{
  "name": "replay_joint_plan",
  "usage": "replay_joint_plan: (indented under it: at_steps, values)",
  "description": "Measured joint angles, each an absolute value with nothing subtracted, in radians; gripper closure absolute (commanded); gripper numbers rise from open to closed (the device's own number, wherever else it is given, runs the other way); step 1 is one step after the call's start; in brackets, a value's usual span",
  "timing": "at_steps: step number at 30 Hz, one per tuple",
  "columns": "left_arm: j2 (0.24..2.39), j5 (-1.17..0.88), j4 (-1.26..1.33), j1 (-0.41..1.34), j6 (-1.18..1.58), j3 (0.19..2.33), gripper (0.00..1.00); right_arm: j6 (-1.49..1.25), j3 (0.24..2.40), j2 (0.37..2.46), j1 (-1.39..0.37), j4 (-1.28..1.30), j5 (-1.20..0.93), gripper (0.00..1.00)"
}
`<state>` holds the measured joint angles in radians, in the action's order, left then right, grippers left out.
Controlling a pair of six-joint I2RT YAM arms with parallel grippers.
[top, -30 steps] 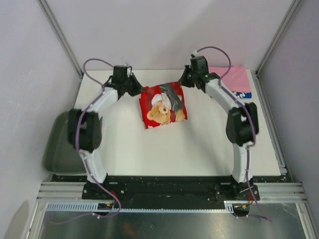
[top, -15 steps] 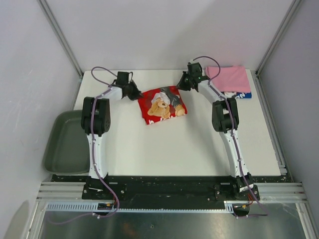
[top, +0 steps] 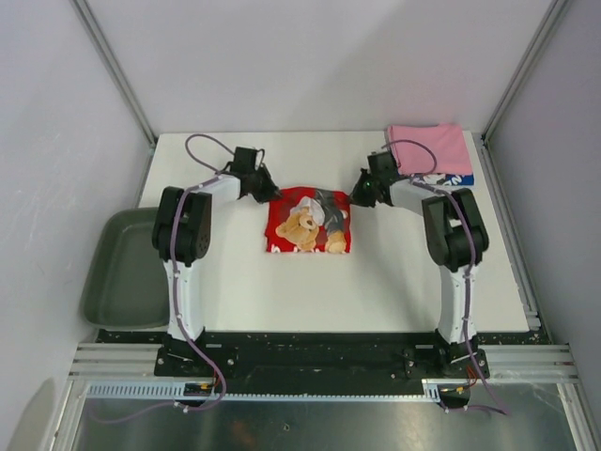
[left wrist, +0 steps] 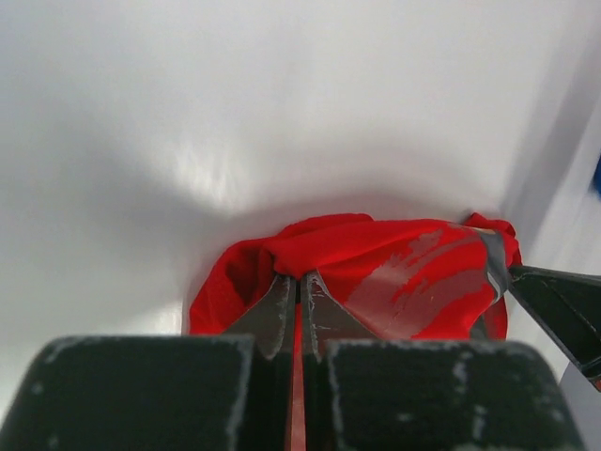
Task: Fold and stack the t-shirts
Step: Fold the long partially folded tshirt into a neat square
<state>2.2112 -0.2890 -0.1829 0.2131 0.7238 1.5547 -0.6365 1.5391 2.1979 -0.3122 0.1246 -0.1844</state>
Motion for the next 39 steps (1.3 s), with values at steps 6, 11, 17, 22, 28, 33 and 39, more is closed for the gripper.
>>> replay_joint_plan:
  at_steps: [6, 11, 17, 22, 28, 33, 39]
  values:
    - [2.01, -0.273, -0.176, 0.325, 0.726, 1.289, 1.0, -0.657, 1.153, 1.917, -0.31, 0.101, -0.144, 1.0]
    - [1.783, -0.266, -0.192, 0.372, 0.726, 1.084, 1.0, -0.662, 0.976, 1.71, -0.329, 0.152, -0.108, 1.0]
    - [1.593, -0.254, -0.189, 0.364, 0.725, 0.968, 1.0, -0.664, 0.954, 1.511, -0.415, 0.214, -0.014, 1.0]
    - [1.546, -0.246, -0.189, 0.35, 0.725, 0.933, 1.0, -0.67, 0.954, 1.467, -0.428, 0.188, 0.011, 1.0]
    - [1.59, -0.247, -0.178, 0.284, 0.723, 0.945, 1.0, -0.654, 0.989, 1.579, -0.431, 0.066, -0.014, 1.0]
    - [1.74, -0.24, -0.162, 0.242, 0.723, 0.989, 1.0, -0.622, 1.053, 1.719, -0.432, -0.022, -0.041, 1.0]
    - [1.83, -0.234, -0.166, 0.239, 0.714, 1.048, 1.0, -0.601, 1.114, 1.799, -0.426, -0.035, -0.043, 0.79]
